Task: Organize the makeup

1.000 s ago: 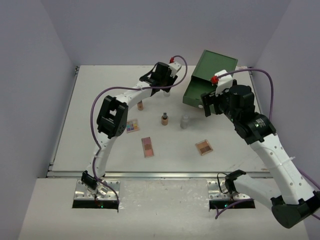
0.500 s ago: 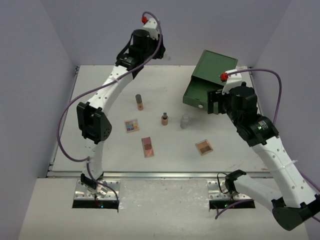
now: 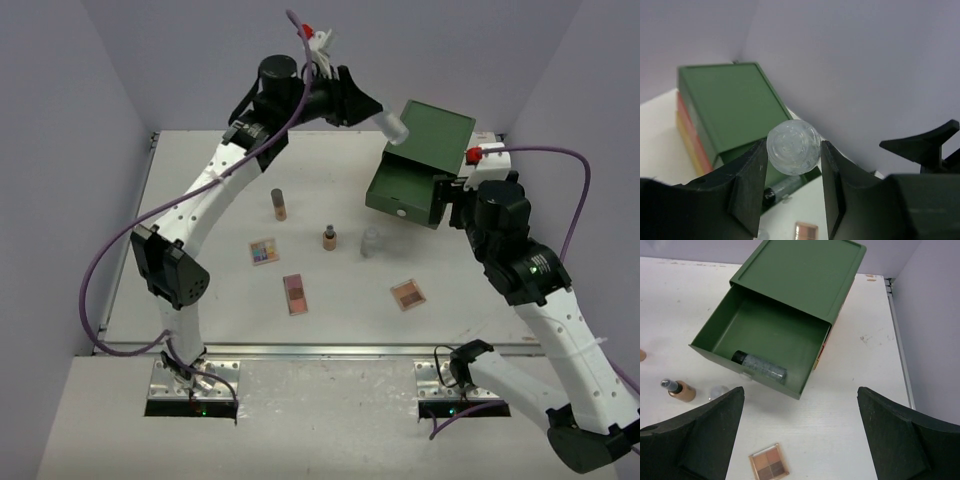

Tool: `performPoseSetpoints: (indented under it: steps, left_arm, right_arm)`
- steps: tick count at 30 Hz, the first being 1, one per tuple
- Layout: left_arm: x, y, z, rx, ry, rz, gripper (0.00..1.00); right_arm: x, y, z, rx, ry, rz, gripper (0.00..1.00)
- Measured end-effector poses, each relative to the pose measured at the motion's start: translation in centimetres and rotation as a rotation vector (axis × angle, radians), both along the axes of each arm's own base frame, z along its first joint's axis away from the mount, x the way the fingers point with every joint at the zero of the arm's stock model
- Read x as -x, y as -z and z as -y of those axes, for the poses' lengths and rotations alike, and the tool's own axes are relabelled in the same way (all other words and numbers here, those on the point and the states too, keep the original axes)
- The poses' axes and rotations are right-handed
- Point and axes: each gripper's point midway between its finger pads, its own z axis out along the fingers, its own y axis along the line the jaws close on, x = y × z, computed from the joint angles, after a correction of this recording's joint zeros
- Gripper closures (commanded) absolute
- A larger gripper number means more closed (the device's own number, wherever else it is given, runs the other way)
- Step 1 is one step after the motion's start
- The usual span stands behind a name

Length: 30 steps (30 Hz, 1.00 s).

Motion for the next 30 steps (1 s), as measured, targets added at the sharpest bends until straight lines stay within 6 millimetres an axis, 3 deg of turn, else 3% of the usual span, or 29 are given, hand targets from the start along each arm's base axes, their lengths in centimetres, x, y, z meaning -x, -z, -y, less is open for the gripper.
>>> performPoseSetpoints:
  steps: [6,12,18,23,30]
  left_arm:
    - [2.5,6.3,6.3,-0.060,0.120,-0.109,1.00]
    - [3.4,8.7,10.0,-0.074,0.153,-0.098,1.00]
    - [2.3,10.5,11.5,-0.091,0.120,-0.052,1.00]
    - [0.8,11.9,11.6,-0.109,0.067,-0.030,1.00]
    - [0.2,13.6,11.6,-0.133,0.046,-0.021,1.00]
  right_arm:
    - [0.6,-0.7,0.7,-0.012,0.028,0.028,0.05]
    - [1.3,-0.5,1.2,-0.025,0.050,0.025,0.05]
    - [2.1,0.3,1.7,-0.022,0.067,0.003,0.06]
    - [2.6,0.5,2.1,-0.020,0.074,-0.001,0.06]
    - [2.9,1.1,2.2,-0.014,0.076,-0.014,0.05]
